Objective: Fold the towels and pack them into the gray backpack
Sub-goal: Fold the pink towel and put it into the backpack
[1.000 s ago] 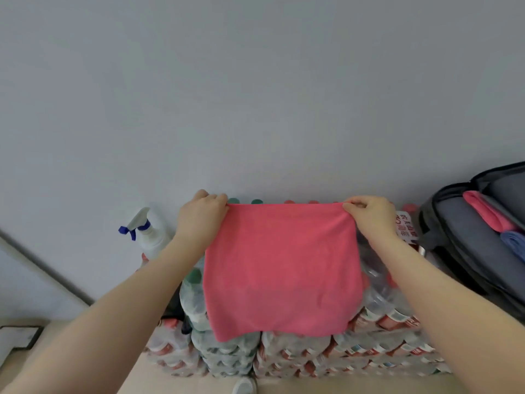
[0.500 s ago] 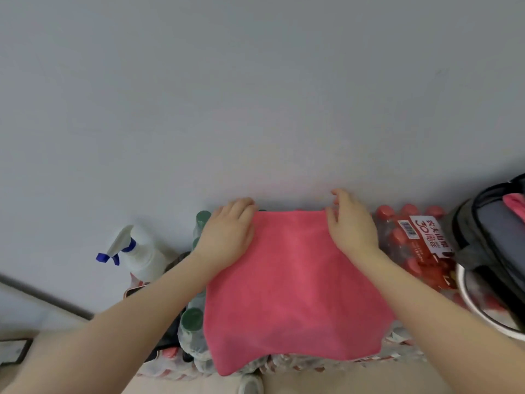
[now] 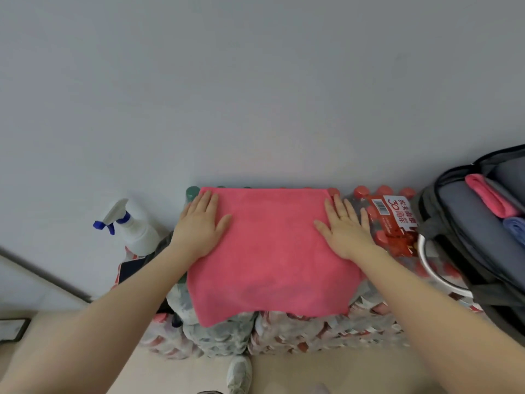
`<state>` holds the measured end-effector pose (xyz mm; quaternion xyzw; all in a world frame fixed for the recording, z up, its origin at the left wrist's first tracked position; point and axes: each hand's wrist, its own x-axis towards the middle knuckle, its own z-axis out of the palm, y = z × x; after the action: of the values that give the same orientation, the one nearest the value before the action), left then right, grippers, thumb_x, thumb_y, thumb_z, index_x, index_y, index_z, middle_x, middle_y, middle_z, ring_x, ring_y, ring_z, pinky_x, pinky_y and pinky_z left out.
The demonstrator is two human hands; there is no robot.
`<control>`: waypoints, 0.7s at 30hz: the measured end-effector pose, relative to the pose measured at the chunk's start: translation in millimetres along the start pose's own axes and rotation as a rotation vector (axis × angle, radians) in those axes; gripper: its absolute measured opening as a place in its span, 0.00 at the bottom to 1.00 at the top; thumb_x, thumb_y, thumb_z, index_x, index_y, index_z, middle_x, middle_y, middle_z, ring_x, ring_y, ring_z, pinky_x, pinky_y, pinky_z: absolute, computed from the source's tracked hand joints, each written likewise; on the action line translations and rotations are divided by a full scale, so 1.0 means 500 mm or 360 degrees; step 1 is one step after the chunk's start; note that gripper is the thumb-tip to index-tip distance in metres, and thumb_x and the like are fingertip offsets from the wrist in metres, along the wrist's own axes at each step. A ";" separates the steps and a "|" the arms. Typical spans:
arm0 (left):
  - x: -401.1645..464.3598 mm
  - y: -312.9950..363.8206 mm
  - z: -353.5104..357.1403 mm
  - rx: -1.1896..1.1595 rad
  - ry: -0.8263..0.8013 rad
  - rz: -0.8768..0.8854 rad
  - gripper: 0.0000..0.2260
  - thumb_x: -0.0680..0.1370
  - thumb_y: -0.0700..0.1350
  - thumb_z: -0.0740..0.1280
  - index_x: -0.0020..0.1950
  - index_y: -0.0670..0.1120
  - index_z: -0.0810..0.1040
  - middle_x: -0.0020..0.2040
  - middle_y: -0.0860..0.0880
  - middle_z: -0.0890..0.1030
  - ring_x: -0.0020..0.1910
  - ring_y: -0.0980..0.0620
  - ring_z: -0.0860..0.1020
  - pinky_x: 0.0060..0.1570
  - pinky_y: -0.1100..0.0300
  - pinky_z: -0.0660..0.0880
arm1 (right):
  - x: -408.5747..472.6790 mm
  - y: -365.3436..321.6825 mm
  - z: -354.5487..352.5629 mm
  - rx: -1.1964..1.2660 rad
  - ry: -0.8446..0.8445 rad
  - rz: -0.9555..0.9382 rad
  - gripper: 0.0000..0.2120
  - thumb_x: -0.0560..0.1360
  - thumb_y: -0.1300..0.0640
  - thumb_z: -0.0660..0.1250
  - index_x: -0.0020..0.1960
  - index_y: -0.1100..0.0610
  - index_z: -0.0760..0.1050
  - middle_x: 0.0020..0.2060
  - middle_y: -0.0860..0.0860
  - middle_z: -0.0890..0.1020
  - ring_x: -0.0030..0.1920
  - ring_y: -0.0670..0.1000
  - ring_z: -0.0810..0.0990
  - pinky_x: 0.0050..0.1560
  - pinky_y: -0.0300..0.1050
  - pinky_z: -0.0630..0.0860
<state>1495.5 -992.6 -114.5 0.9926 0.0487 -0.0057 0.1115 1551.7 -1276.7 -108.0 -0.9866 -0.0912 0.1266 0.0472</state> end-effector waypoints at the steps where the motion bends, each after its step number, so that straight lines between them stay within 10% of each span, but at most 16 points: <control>1: -0.018 0.006 -0.003 -0.0048 0.0055 -0.0008 0.37 0.72 0.62 0.42 0.74 0.41 0.56 0.76 0.42 0.56 0.75 0.45 0.52 0.73 0.51 0.49 | -0.015 0.006 0.003 0.0075 0.0119 -0.0032 0.30 0.80 0.42 0.45 0.77 0.54 0.44 0.77 0.51 0.44 0.76 0.51 0.43 0.74 0.54 0.39; 6: -0.136 0.045 0.020 -0.0279 0.0385 -0.0007 0.25 0.77 0.53 0.52 0.66 0.37 0.70 0.66 0.38 0.70 0.66 0.37 0.67 0.65 0.45 0.64 | -0.125 0.025 0.021 0.0705 0.0735 -0.0036 0.16 0.79 0.55 0.56 0.63 0.61 0.69 0.63 0.57 0.71 0.63 0.56 0.70 0.62 0.52 0.68; 12: -0.261 0.073 0.071 -0.0604 0.0806 -0.0545 0.11 0.77 0.36 0.61 0.57 0.34 0.73 0.57 0.34 0.72 0.55 0.34 0.70 0.56 0.44 0.66 | -0.224 0.062 0.092 0.1448 0.0639 0.0335 0.04 0.79 0.60 0.57 0.50 0.59 0.69 0.40 0.52 0.76 0.40 0.52 0.74 0.35 0.42 0.68; 17: -0.315 0.104 0.099 -0.1244 0.0637 -0.1124 0.14 0.80 0.44 0.58 0.63 0.40 0.68 0.62 0.41 0.70 0.58 0.42 0.72 0.58 0.47 0.70 | -0.260 0.045 0.157 0.1899 0.0219 0.0527 0.10 0.79 0.52 0.57 0.55 0.57 0.71 0.52 0.54 0.78 0.53 0.54 0.77 0.53 0.48 0.72; 21: -0.320 0.120 0.099 -0.1514 0.0427 -0.1161 0.15 0.80 0.48 0.59 0.62 0.40 0.69 0.52 0.47 0.74 0.50 0.47 0.73 0.50 0.55 0.68 | -0.264 0.034 0.154 0.2093 0.0086 0.0509 0.07 0.80 0.56 0.56 0.56 0.57 0.69 0.45 0.51 0.77 0.45 0.49 0.76 0.50 0.44 0.74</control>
<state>1342.0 -1076.9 -145.9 0.7455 0.3961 0.1039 0.5259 1409.2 -1313.2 -152.3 -0.7569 0.1530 0.1364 0.6205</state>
